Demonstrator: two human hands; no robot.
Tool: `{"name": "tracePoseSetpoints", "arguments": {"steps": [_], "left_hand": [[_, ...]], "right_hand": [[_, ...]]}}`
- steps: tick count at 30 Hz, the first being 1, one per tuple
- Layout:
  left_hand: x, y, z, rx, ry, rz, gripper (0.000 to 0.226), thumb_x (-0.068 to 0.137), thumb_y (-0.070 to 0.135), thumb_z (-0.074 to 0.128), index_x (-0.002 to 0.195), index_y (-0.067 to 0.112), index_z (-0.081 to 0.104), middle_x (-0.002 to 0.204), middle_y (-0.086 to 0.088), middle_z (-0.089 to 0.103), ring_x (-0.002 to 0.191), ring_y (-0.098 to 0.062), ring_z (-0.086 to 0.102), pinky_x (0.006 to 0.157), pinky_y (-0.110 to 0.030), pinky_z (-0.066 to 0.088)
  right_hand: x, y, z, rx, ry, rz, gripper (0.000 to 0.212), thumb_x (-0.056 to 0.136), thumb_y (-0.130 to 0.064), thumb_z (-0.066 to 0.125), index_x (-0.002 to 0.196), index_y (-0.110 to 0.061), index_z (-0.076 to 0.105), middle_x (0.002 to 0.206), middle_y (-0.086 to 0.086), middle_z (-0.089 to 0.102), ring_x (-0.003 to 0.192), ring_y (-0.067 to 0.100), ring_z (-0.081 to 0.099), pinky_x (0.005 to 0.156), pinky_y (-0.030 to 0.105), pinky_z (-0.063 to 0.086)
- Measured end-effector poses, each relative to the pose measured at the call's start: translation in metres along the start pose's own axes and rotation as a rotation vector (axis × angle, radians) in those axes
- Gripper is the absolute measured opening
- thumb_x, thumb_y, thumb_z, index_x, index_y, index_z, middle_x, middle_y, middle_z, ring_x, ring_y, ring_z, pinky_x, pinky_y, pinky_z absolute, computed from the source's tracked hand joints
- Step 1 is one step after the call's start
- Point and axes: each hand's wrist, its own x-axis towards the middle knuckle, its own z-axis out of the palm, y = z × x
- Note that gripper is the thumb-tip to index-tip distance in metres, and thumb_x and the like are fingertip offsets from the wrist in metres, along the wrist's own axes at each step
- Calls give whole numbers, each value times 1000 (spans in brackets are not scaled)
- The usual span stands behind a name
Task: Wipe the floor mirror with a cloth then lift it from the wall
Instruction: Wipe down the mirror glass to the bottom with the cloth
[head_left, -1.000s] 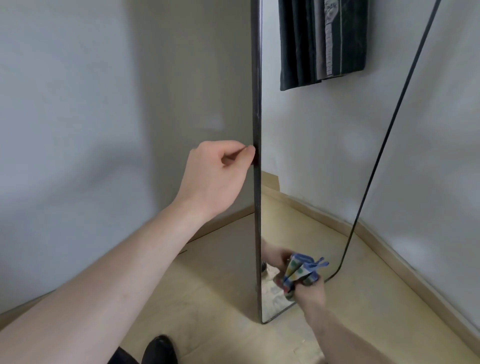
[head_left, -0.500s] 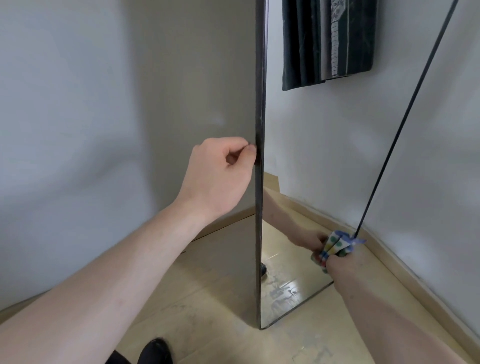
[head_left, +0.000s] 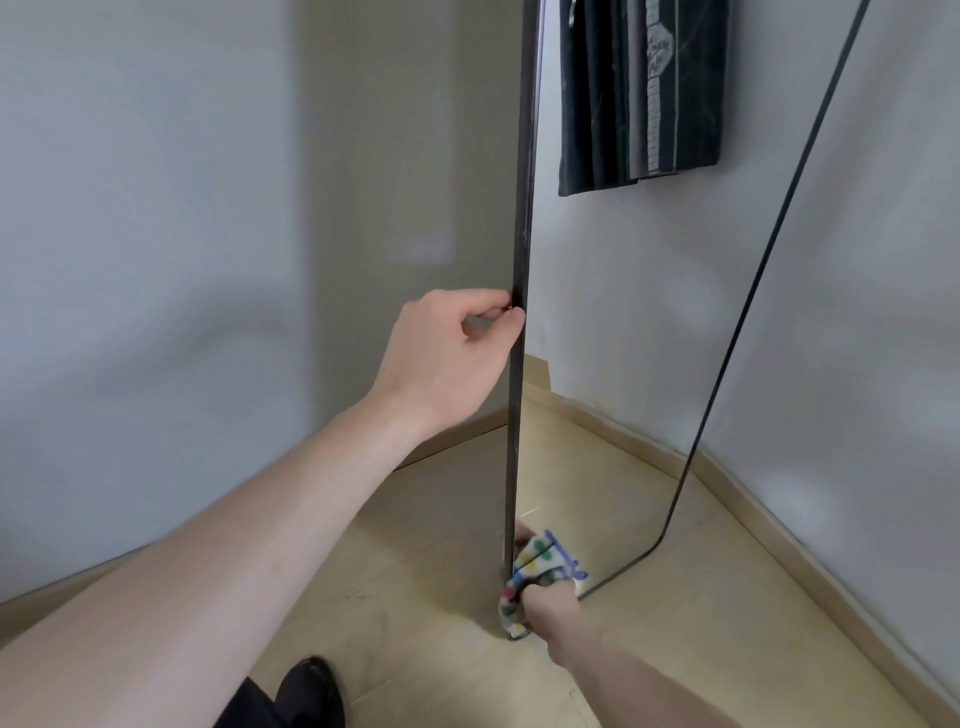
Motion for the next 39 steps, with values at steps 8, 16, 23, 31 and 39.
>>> {"name": "tracePoseSetpoints", "arguments": {"steps": [8, 16, 23, 31, 39], "left_hand": [[-7, 6, -4, -13, -2, -4, 17, 100, 34, 60, 84, 39, 63, 76, 46, 61, 67, -10, 60, 70, -19, 47], [-7, 5, -4, -50, 13, -28, 20, 99, 35, 59, 100, 36, 79, 87, 23, 70, 57, -6, 53, 71, -23, 45], [-7, 7, -5, -46, 2, -45, 19, 100, 35, 59, 102, 33, 78, 88, 27, 68, 60, -14, 59, 68, -21, 46], [-3, 1, -3, -39, -14, -11, 18, 100, 37, 59, 102, 34, 77, 88, 28, 69, 58, -12, 56, 65, -16, 44], [3, -6, 0, -21, -3, -20, 19, 99, 39, 61, 107, 34, 78, 82, 25, 68, 62, 3, 57, 69, -19, 42]], "right_hand": [[-9, -22, 24, 170, -56, -64, 65, 53, -21, 77, 114, 0, 68, 91, 14, 69, 74, 27, 66, 65, 41, 61], [-99, -105, 38, 298, 149, -253, 57, 77, -28, 87, 118, -14, 49, 111, 6, 66, 104, 26, 68, 99, 46, 56], [-92, -69, 45, 277, 278, -382, 33, 76, -27, 88, 88, -21, 58, 87, -2, 69, 81, 14, 70, 83, 38, 59], [-40, -3, 51, 240, 285, -154, 71, 77, -11, 84, 136, -4, 45, 132, 21, 53, 118, 37, 59, 97, 46, 54], [-17, 19, 45, 343, 122, -61, 105, 93, 22, 43, 161, -41, -5, 127, 20, 59, 77, 27, 59, 67, 34, 50]]}}
